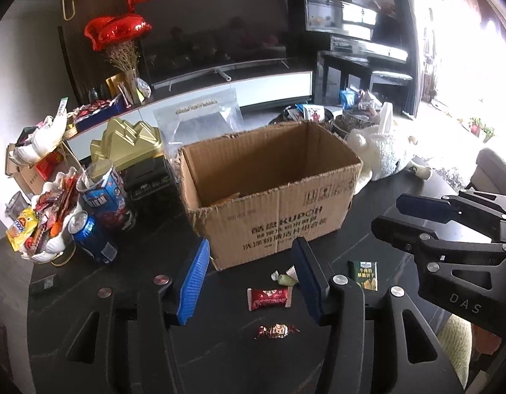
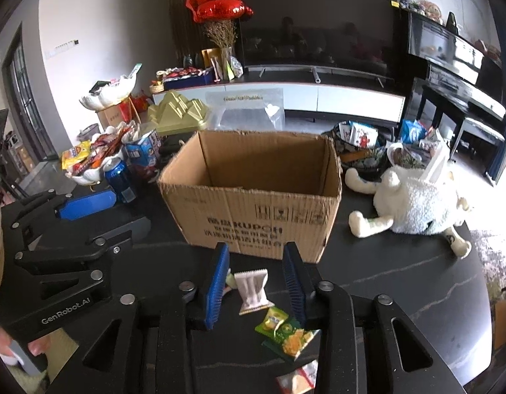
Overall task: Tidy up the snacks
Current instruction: 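Withdraw both tools from the box toward the snacks on the table, then grasp the white packet with the right tool while the left tool grasps the red candy bar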
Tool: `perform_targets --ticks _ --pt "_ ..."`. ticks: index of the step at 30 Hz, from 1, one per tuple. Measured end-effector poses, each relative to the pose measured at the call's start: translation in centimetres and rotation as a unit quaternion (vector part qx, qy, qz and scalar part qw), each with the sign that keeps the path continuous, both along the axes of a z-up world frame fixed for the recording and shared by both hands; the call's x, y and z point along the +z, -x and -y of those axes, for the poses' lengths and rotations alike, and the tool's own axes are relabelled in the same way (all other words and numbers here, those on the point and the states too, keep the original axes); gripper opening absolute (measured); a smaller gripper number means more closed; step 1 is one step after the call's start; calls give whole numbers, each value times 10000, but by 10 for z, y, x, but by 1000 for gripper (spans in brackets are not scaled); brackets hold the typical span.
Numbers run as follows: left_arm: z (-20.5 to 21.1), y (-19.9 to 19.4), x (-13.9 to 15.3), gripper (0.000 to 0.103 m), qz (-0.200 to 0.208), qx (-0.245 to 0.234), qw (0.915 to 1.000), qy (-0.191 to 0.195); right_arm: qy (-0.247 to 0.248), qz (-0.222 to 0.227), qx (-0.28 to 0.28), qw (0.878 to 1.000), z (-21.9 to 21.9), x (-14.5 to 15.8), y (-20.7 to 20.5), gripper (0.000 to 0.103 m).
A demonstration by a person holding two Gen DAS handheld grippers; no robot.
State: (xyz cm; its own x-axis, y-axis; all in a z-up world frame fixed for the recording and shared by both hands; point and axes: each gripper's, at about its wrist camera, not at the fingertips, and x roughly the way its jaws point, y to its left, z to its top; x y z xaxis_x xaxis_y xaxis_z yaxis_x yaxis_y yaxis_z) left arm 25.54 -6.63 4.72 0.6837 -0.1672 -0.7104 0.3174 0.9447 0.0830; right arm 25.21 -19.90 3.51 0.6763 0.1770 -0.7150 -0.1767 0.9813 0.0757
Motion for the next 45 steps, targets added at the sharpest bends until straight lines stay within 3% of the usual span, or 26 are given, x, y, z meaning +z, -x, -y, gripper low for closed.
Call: perform_targets --ticks 26,33,40,45 --pt "22 -14 -96 58 -743 -541 9953 -314 -253 -1298 -688 9888 35 -106 -3 40" --pt "10 -12 -123 58 -974 -690 9926 -235 -98 -1457 -366 9886 16 -125 -4 40" --pt "1 -13 -135 64 -999 -955 9899 -330 142 -1392 -4 9902 -3 -128 -19 40" --pt "-4 -27 -149 64 -1207 -1042 9871 -176 154 -1409 211 9897 -14 -131 -35 40"
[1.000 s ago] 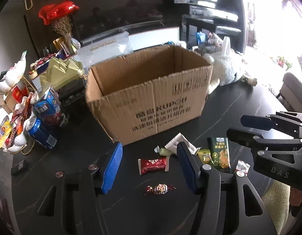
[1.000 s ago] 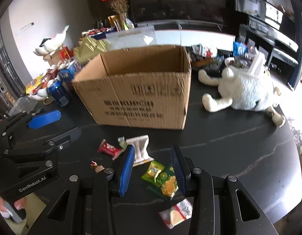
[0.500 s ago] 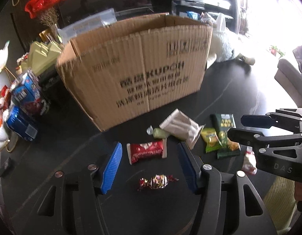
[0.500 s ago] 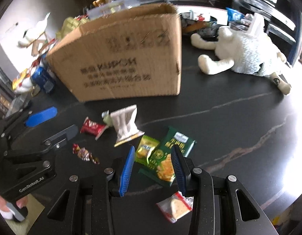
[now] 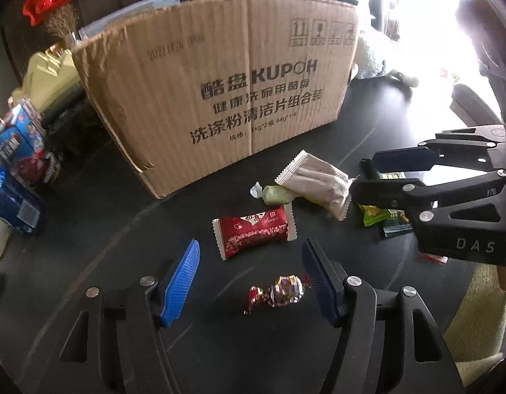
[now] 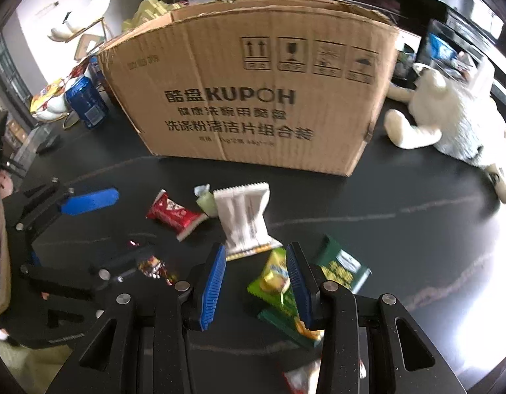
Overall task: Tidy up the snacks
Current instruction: 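Grasp the white packet with the right tool while the left tool grasps the red candy bar, then carry the white packet and red candy bar into the box and open both tools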
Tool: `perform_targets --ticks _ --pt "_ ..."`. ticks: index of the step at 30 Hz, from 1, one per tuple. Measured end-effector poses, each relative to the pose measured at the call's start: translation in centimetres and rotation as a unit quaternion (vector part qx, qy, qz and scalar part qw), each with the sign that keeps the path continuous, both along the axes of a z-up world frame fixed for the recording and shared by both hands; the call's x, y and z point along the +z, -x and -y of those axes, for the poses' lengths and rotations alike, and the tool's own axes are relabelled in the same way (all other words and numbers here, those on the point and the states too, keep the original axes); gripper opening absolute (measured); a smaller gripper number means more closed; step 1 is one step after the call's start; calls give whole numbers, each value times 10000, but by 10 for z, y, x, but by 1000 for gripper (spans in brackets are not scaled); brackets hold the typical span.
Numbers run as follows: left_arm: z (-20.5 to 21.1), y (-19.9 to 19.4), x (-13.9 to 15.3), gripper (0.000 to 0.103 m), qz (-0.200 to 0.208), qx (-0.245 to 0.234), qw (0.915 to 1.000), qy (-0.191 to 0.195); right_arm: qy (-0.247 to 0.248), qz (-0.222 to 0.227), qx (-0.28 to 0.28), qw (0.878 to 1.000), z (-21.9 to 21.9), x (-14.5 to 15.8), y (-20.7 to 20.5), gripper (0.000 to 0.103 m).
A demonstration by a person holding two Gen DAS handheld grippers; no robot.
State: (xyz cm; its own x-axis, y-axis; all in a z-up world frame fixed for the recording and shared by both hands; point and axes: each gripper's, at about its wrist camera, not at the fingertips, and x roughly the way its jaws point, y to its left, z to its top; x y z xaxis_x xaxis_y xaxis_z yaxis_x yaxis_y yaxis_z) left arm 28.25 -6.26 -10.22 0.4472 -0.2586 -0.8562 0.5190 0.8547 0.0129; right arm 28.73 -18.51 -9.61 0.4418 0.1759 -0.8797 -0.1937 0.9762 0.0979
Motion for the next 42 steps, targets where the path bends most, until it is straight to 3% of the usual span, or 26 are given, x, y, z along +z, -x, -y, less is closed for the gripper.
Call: perform_targets --ticks 10,19,21,28,32,42 --pt "1 -19 -16 70 97 -357 9989 -290 38 -217 112 9997 -11 -22 -22 40" --pt "3 -31 -26 69 34 -416 9989 -233 -146 -366 49 9992 -8 -35 -30 40" --pt "3 -32 -28 67 -7 -390 9991 -177 -184 -394 21 9991 -1 -37 -31 40" --pt "-4 -30 -28 23 -194 -361 9992 12 -253 -364 -9 9990 6 -40 -23 35" --pt "-4 -28 -24 23 -231 -336 9992 59 -331 -333 -12 9989 5 -38 -23 34" --pt "-4 -14 14 23 159 -76 9998 6 -371 -5 -86 9993 4 -5 -8 34"
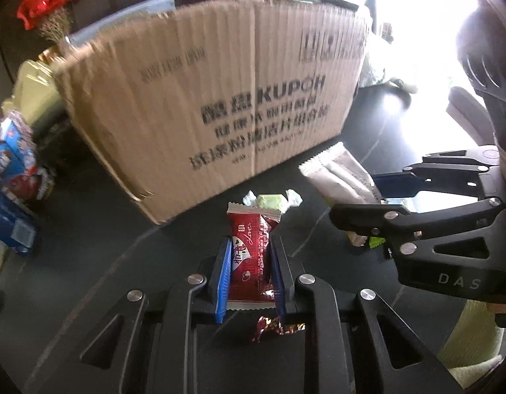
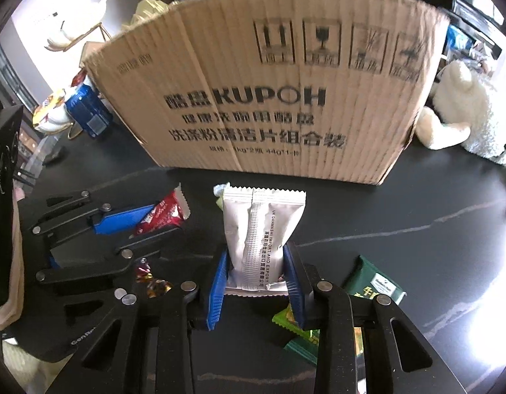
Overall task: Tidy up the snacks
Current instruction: 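Carry the white packet and red candy bar into the box and open both tools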
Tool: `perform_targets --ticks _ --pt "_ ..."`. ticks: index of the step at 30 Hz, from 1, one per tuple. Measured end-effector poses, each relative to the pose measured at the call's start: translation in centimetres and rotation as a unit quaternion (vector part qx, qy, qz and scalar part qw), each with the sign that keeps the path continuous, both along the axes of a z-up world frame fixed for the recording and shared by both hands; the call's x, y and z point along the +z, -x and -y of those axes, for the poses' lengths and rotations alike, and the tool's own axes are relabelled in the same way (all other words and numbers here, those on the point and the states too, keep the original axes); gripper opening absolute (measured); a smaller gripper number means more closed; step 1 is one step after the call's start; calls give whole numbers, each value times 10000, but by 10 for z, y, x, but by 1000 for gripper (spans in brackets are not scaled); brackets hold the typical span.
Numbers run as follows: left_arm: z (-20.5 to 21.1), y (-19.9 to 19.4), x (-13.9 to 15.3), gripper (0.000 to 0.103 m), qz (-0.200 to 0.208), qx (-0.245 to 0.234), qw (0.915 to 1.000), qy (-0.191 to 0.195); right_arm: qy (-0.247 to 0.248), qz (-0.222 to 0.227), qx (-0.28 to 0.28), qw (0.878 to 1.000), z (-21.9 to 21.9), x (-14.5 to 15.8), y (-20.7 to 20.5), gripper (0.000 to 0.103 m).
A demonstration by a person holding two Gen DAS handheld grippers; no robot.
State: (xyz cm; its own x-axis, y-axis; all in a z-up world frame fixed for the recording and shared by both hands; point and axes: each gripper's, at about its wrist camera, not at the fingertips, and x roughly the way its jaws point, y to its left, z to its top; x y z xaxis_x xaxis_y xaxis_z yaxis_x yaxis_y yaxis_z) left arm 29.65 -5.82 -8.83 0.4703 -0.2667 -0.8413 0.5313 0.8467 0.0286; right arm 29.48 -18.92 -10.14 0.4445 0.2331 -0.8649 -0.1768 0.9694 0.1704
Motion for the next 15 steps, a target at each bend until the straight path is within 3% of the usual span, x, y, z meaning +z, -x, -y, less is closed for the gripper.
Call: perform_targets --ticks 15 --pt "3 24 71 23 864 195 9961 14 84 797 -51 9968 -5 68 19 34"
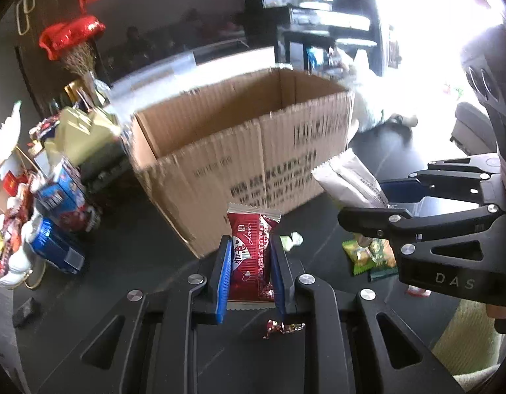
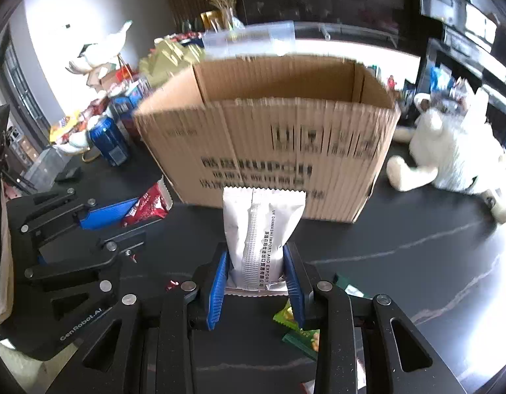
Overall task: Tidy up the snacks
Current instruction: 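Carry the white packet and red candy bar into the box and open both tools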
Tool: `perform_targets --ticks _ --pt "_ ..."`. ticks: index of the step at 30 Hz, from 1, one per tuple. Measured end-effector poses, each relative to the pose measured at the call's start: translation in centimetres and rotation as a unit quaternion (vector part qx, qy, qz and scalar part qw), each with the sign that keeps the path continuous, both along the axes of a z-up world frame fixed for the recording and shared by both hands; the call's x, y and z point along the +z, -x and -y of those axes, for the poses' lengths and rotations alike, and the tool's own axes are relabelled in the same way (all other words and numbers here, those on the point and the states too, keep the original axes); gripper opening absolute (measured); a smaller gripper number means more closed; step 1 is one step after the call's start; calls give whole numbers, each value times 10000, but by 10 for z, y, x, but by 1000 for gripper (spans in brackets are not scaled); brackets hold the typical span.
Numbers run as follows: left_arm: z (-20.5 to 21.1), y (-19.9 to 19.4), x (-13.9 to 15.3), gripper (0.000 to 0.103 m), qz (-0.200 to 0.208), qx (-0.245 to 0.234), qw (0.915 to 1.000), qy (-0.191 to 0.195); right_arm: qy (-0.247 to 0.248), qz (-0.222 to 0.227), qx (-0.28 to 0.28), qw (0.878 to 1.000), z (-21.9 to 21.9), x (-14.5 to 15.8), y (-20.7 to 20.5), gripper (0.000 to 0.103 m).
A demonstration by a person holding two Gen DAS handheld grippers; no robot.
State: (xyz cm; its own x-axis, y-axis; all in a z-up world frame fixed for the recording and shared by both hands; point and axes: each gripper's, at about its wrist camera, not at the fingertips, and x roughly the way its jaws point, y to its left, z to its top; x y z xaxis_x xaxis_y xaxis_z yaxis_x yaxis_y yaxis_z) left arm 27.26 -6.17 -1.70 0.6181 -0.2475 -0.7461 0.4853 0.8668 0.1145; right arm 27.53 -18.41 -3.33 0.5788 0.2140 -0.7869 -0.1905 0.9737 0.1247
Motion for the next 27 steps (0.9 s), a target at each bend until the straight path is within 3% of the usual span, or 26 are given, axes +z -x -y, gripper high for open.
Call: perform_targets --ticks 16,27 --pt "1 -6 56 23 519 210 9979 311 -45 790 -135 9968 -5 62 -5 34" --pt "10 -30 80 23 965 519 9937 243 -204 976 -309 9945 8 84 -34 34"
